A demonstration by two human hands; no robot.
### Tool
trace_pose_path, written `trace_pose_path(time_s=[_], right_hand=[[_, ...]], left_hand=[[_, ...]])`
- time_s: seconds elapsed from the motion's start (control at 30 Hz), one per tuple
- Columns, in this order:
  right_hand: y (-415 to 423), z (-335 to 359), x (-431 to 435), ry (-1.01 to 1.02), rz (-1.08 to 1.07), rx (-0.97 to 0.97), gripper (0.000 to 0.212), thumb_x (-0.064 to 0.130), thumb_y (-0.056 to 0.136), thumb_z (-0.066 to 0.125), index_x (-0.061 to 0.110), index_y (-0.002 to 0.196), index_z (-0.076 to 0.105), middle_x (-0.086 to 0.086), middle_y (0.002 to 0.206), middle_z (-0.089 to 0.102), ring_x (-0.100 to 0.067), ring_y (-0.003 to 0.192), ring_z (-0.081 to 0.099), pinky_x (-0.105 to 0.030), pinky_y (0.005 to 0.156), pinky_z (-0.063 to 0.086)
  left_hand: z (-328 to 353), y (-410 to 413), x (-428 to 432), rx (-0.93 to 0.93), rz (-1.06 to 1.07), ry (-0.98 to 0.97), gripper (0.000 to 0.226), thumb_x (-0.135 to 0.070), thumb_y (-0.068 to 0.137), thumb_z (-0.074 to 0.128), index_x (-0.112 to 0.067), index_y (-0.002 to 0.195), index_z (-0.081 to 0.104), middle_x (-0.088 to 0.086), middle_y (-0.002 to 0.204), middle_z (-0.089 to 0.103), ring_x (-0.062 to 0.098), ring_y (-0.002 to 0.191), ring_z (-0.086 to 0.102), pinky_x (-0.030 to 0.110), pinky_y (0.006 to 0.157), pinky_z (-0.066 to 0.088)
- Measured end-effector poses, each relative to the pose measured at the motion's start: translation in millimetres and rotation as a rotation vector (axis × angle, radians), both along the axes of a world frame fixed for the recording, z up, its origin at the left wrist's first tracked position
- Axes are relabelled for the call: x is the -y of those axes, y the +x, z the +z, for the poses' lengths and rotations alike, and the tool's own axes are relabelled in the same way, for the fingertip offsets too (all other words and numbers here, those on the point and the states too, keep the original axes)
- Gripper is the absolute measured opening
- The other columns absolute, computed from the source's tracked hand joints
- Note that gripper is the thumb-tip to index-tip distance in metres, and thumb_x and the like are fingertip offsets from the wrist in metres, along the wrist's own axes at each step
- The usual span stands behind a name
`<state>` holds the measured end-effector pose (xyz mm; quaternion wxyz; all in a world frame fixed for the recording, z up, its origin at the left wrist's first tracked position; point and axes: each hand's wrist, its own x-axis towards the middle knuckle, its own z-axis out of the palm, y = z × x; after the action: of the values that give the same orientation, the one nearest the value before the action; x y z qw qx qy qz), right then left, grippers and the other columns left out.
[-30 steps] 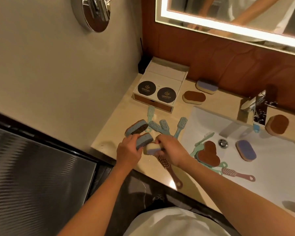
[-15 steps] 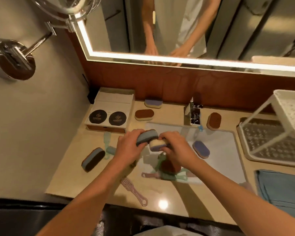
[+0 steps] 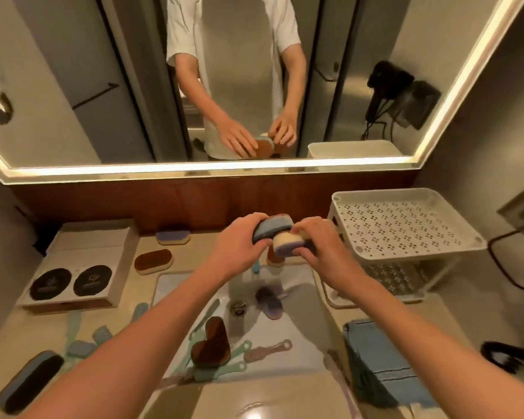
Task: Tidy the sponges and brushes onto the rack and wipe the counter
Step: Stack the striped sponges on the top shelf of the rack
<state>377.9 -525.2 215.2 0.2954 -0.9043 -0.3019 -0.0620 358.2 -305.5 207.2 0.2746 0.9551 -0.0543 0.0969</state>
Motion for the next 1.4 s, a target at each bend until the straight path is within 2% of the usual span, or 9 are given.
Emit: trace_pose_path(time_s=[0.27,0.4,0.6,0.77,0.97,1.13,1.2,1.3,1.4], right_hand=[[47,24,88,0.036,-0.125,0.062,0.037,0.020,0.092,0.071,0.024,0.125,0.056,0.006,0.127,0.048,-0.014,0.123,0.033,-0.029,0.102,0.033],[66,19,124,0.112,-0.176,0.048,0.035,0.017,0.091,0.071,0.025,0.123,0.058,0.012,0.124,0.046,-0.009,0.125,0.032,-0.026,0.102,0.032],[93,8,148,0.186,-0.238,0.001,0.035,0.011,0.091,0.070,0.021,0.122,0.058,0.003,0.123,0.051,-0.009,0.119,0.034,-0.029,0.101,0.036],[110,-3,163,0.161,-0.282,-0.053,0.036,0.015,0.091,0.071,0.027,0.122,0.058,0.002,0.133,0.035,-0.016,0.131,0.026,-0.028,0.105,0.032],[129,-11,170,0.163,-0.242,-0.073,0.034,0.014,0.090,0.071,0.027,0.120,0.060,0.002,0.152,0.030,-0.018,0.143,0.017,-0.035,0.113,0.026],[140,-19,167,0.158,-0.229,-0.104,0.033,0.014,0.091,0.070,0.025,0.120,0.061,0.000,0.153,0.031,-0.019,0.144,0.019,-0.040,0.115,0.028],[141,-23,164,0.154,-0.220,-0.111,0.032,0.015,0.091,0.070,0.025,0.120,0.061,-0.001,0.153,0.031,-0.019,0.143,0.020,-0.039,0.116,0.028],[142,-29,157,0.141,-0.225,-0.092,0.032,0.015,0.092,0.069,0.022,0.123,0.060,-0.003,0.151,0.033,-0.022,0.142,0.024,-0.041,0.117,0.029],[144,-31,153,0.131,-0.228,-0.070,0.033,0.016,0.093,0.069,0.022,0.123,0.059,-0.004,0.150,0.034,-0.023,0.141,0.025,-0.043,0.117,0.030]], left_hand=[[31,65,87,0.028,-0.080,-0.048,0.046,-0.037,0.090,0.068,-0.032,0.133,0.051,-0.008,0.122,0.064,0.014,0.111,0.059,0.040,0.096,0.052],[33,90,128,0.037,-0.080,-0.065,0.044,-0.030,0.090,0.067,-0.027,0.131,0.051,-0.003,0.121,0.065,0.017,0.109,0.059,0.039,0.094,0.051],[25,122,168,0.025,-0.037,-0.159,0.038,-0.020,0.086,0.069,-0.018,0.122,0.058,0.000,0.113,0.061,0.016,0.102,0.057,0.038,0.093,0.051],[15,136,188,-0.025,-0.026,-0.193,0.042,-0.021,0.090,0.067,-0.019,0.131,0.057,0.001,0.118,0.041,0.012,0.105,0.046,0.023,0.098,0.041],[4,146,200,-0.022,0.001,-0.205,0.041,-0.022,0.095,0.064,-0.016,0.133,0.053,-0.001,0.117,0.039,0.009,0.099,0.051,0.027,0.098,0.050],[-4,145,207,0.023,0.004,-0.180,0.046,-0.016,0.099,0.056,-0.018,0.142,0.041,-0.003,0.130,0.038,0.014,0.105,0.055,0.036,0.097,0.054],[-11,140,213,0.023,-0.014,-0.192,0.051,-0.014,0.101,0.052,-0.016,0.149,0.035,-0.003,0.141,0.036,0.013,0.117,0.052,0.036,0.106,0.049],[-23,136,221,0.027,0.038,-0.175,0.059,-0.013,0.102,0.049,-0.012,0.157,0.028,0.001,0.158,0.030,0.016,0.145,0.029,0.029,0.124,0.020],[-28,140,219,-0.030,0.108,-0.140,0.061,-0.016,0.103,0.044,-0.011,0.160,0.022,0.006,0.165,0.025,0.020,0.155,0.011,0.041,0.128,0.007]])
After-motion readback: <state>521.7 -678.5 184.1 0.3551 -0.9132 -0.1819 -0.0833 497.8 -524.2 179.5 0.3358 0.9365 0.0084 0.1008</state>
